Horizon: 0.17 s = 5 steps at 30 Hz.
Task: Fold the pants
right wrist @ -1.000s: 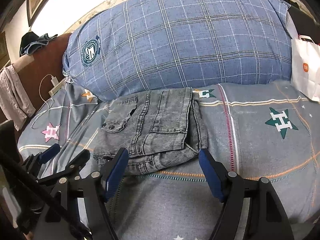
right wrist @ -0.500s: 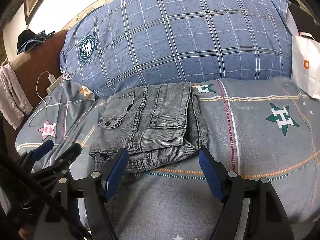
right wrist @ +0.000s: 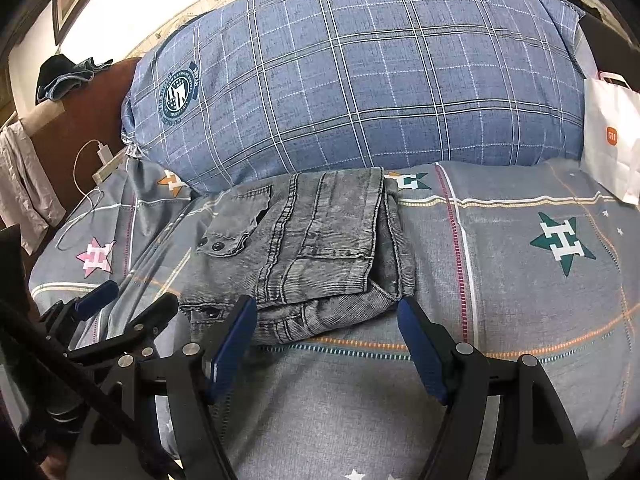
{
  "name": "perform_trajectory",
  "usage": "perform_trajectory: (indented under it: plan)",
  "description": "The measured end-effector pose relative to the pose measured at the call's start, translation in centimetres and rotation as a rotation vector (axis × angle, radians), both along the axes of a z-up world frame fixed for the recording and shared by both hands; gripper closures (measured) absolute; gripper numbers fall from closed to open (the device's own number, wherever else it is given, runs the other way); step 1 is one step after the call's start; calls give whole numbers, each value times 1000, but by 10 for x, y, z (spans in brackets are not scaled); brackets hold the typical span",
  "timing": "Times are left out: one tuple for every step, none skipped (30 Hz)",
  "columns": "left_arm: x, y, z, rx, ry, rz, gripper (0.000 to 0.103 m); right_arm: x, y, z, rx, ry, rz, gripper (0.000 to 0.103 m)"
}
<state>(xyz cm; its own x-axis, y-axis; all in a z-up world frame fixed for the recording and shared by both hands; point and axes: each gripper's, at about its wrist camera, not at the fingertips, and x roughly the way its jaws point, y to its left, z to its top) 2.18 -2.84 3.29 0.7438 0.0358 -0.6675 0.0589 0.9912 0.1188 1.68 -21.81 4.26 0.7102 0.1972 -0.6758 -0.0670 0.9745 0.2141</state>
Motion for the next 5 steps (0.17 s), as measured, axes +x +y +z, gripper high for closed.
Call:
perform_trajectory:
  plan:
    - [-1,-2,1,14,-13,0,20,0,-1,0,3,1,-1,29]
    - [-2,-3,1,22,-21,-2,20,0,-1,-1,4,4,-1,29]
    - [-4,-4,2,22,-32,-8,20,1,-1,-1,3,6,-3,29]
    - [-5,-4,3,20,-39,-10,20,1,-1,-2,2,7,-4,29]
    - [-5,-4,4,19,-45,-12,20,1,-1,-2,2,9,-4,29]
